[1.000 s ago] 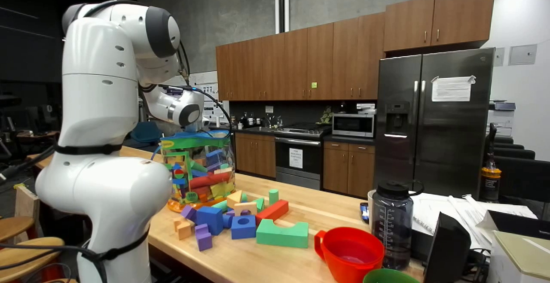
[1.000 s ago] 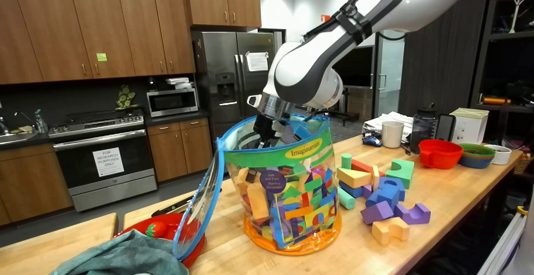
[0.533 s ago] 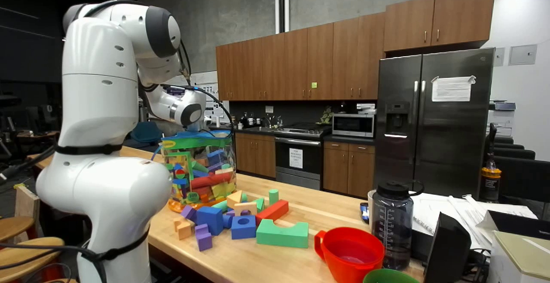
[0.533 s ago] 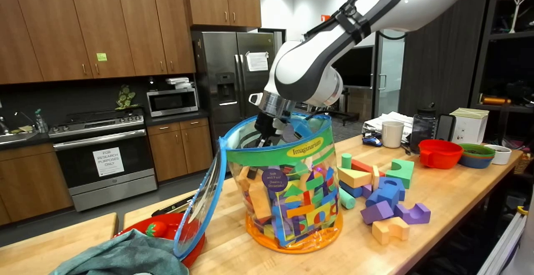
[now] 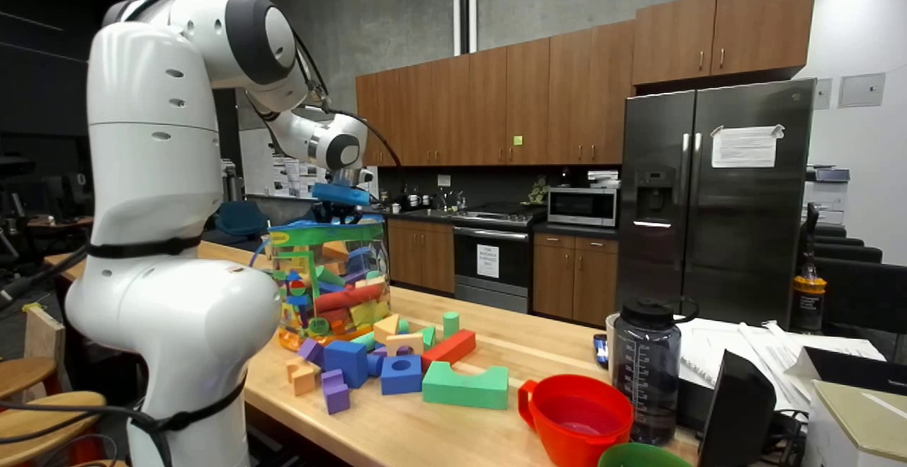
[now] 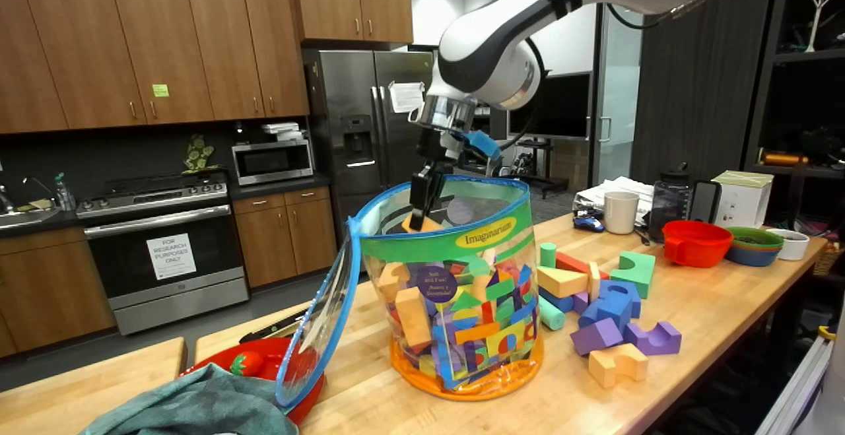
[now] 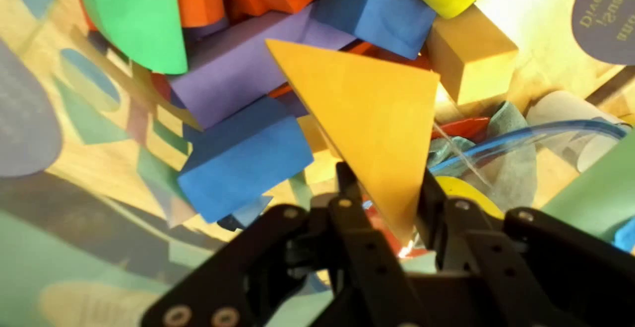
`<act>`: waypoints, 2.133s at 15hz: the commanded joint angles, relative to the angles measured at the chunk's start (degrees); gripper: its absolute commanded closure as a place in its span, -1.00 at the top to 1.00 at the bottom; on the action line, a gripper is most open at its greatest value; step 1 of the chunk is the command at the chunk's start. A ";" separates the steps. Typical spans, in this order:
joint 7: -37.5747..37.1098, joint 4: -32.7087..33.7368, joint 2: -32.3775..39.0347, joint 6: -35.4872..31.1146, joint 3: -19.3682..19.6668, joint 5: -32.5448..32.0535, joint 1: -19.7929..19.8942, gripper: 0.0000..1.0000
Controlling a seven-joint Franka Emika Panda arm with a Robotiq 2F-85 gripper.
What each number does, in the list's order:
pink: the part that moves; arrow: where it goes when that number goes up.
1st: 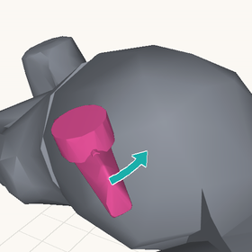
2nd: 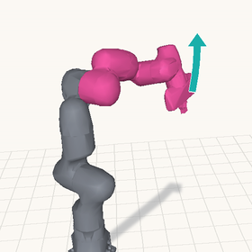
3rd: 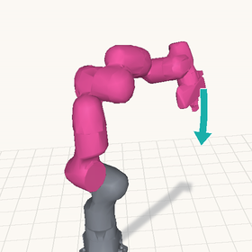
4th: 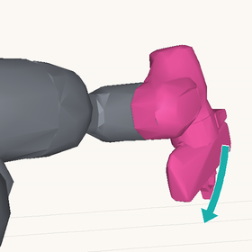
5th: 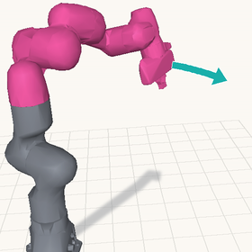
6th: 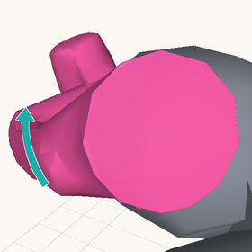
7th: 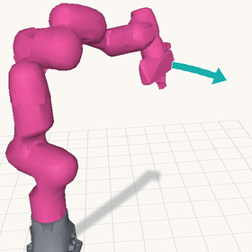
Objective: Take the yellow block out of the bag
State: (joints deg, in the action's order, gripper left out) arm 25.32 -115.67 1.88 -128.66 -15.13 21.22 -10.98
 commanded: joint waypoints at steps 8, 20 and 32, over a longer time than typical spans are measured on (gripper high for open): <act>-3.58 20.19 2.23 24.39 4.71 -4.55 1.79 -0.85; -10.02 19.31 -0.57 23.93 10.16 -14.65 6.36 -0.85; -20.44 -8.62 -11.11 0.46 14.21 -18.44 9.98 -0.85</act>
State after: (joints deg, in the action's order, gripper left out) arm 7.88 -113.75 -4.08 -119.44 -0.77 4.30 -1.12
